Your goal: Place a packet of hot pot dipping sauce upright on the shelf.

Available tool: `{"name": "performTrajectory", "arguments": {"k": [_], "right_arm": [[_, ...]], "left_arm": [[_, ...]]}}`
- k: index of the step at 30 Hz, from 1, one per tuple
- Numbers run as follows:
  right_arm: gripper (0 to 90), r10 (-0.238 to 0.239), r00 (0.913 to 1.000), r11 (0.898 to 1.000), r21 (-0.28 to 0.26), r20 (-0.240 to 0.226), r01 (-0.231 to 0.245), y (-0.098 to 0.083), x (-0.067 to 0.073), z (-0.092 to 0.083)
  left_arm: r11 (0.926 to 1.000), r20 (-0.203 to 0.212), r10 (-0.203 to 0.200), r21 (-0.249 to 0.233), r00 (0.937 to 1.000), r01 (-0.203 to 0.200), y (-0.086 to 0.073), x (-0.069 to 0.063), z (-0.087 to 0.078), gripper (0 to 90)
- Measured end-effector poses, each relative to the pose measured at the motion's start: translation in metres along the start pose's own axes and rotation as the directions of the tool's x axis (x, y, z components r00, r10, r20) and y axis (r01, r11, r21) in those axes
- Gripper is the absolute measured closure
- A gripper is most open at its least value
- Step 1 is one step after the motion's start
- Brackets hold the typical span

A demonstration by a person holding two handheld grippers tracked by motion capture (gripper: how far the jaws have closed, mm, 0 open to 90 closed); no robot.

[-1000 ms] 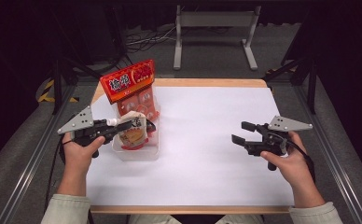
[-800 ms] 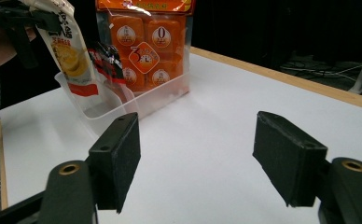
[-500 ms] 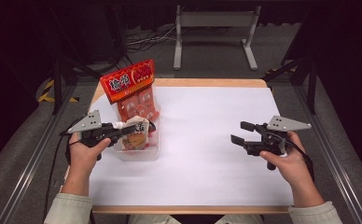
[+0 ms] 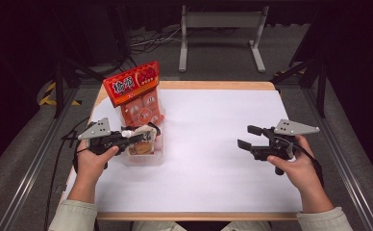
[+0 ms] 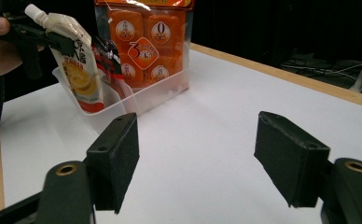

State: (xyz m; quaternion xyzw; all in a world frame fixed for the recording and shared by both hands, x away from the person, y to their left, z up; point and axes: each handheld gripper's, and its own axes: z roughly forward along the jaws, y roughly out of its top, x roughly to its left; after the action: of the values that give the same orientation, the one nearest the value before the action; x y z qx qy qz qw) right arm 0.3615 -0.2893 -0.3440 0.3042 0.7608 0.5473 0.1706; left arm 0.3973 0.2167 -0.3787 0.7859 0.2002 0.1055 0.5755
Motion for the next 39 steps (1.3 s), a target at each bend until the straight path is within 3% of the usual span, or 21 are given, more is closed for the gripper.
{"name": "performTrajectory", "arguments": {"k": [8, 14, 20, 23, 26, 31, 34, 36, 39], "right_arm": [[31.5, -0.004, 0.9999, 1.0, -0.004, -0.011, 0.004, 0.001, 0.001, 0.002], [31.1, -0.007, 0.9997, 1.0, -0.008, -0.022, 0.006, 0.002, 0.001, 0.004], [30.6, -0.008, 0.9992, 1.0, -0.011, -0.038, 0.008, 0.003, 0.002, 0.007], [30.4, -0.011, 0.9991, 1.0, -0.007, -0.041, 0.011, 0.004, 0.002, 0.009], [29.7, -0.015, 0.9988, 1.0, -0.009, -0.046, 0.014, 0.006, 0.003, 0.012], [29.2, -0.024, 0.9988, 1.0, -0.009, -0.042, 0.023, 0.007, 0.004, 0.011], [29.2, -0.025, 0.9991, 1.0, -0.02, -0.034, 0.024, 0.007, 0.004, 0.008], [29.2, -0.033, 0.9993, 0.999, -0.031, -0.02, 0.032, 0.004, 0.005, 0.003], [29.2, -0.06, 0.998, 0.998, -0.028, 0.02, 0.061, -0.003, 0.008, -0.006]], "left_arm": [[0.9985, -0.026, 0.007, 0.055, 0.9996, -0.005, -0.008, 0.0, 0.0, 85.2], [0.9989, -0.039, -0.005, 0.047, 0.9992, 0.007, -0.011, 0.002, -0.007, 82.1], [0.9985, -0.046, -0.051, 0.017, 0.9977, 0.052, -0.014, 0.001, -0.018, 69.8], [0.9975, -0.025, -0.071, 0.001, 0.9972, 0.071, -0.014, -0.001, -0.022, 64.0], [0.9966, -0.038, -0.081, -0.012, 0.9959, 0.081, -0.014, -0.004, -0.025, 47.6], [0.9985, -0.112, -0.052, -0.02, 0.9923, 0.051, -0.013, -0.01, -0.039, 14.0], [0.9987, -0.133, -0.048, -0.023, 0.99, 0.045, -0.014, -0.014, -0.048, 8.8], [0.9981, -0.163, -0.059, -0.028, 0.9848, 0.055, -0.016, -0.018, -0.054, 5.6], [0.9975, -0.23, -0.07, -0.012, 0.9707, 0.069, -0.02, -0.027, -0.065, 3.2]]}}
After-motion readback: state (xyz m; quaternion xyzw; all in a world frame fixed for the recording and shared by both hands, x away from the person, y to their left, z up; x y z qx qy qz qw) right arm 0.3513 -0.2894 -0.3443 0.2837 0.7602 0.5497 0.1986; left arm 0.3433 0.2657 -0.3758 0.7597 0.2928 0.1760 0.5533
